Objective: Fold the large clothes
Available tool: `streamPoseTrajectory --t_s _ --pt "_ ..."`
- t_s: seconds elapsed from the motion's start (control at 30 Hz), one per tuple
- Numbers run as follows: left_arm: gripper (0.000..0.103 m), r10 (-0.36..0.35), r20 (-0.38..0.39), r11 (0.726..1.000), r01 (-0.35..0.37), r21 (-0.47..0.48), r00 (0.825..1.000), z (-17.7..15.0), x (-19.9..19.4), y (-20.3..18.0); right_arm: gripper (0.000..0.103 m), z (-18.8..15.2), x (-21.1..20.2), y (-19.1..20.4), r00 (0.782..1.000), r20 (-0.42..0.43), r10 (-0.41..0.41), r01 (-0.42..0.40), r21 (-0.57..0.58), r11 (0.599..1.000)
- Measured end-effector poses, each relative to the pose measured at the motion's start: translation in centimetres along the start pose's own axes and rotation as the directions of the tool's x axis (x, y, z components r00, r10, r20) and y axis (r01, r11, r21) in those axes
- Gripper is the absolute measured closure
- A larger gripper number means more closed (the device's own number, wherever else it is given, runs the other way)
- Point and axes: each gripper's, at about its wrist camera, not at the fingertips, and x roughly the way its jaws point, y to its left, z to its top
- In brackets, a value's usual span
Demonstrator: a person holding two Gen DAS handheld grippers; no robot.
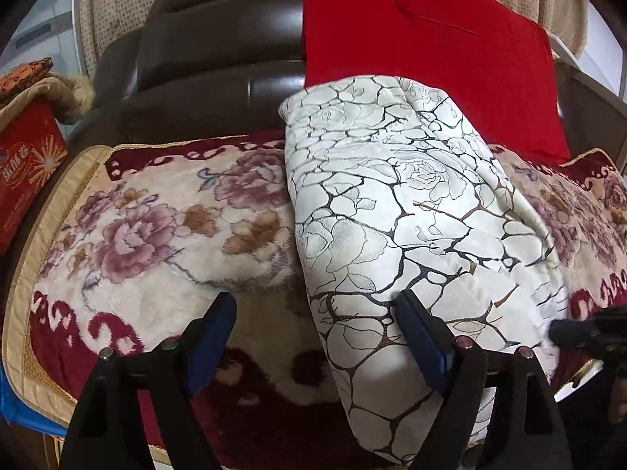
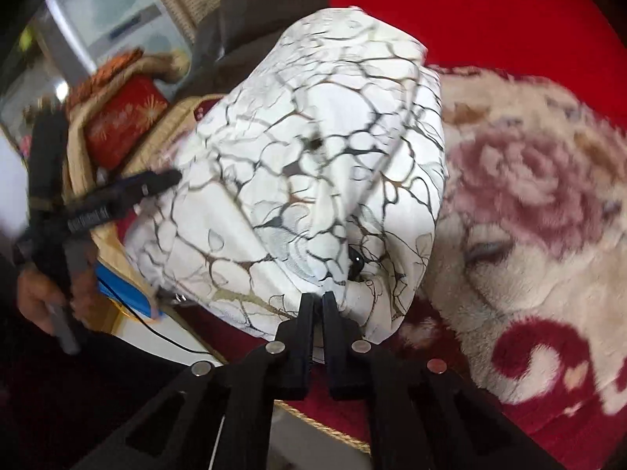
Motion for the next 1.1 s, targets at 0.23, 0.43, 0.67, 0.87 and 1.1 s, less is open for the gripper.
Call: streamPoseTrajectory --t_s 0.23,0.43,0.67,0.87,1.1 --pt "0.018 0.006 0.008 1.0 -0.006 0.008 1.0 0.1 -0.2 -0.3 0.077 1.2 -4.2 -0.7 0.985 0.134 0.113 -0.12 0.05 0.991" --pt "0.018 -0.002 0.006 1.0 0.002 -0.002 1.0 0.1 -0.1 -0.2 0.032 2.0 -5.0 -0.6 0.977 0.193 0.095 -0.112 0.081 0.99" --pt "0.018 -0.007 0.007 1.0 0.007 -0.004 1.0 -0.1 -0.2 0.0 0.081 4.4 -1.0 2.3 0.992 0.127 0.008 -0.008 0.006 1.0" --pt "0.018 -0.102 -0.007 0.994 0.102 -0.03 0.995 -0.2 0.0 0.5 0.099 1.7 -0.5 0.6 0.987 0.096 -0.129 0.121 0.08 0.989" --pt "0.018 -0.144 -0.014 0.989 0.143 -0.029 0.99 -0.3 -0.1 0.3 0.098 0.2 0.7 -2.1 0.99 0.094 -0.106 0.087 0.183 0.979"
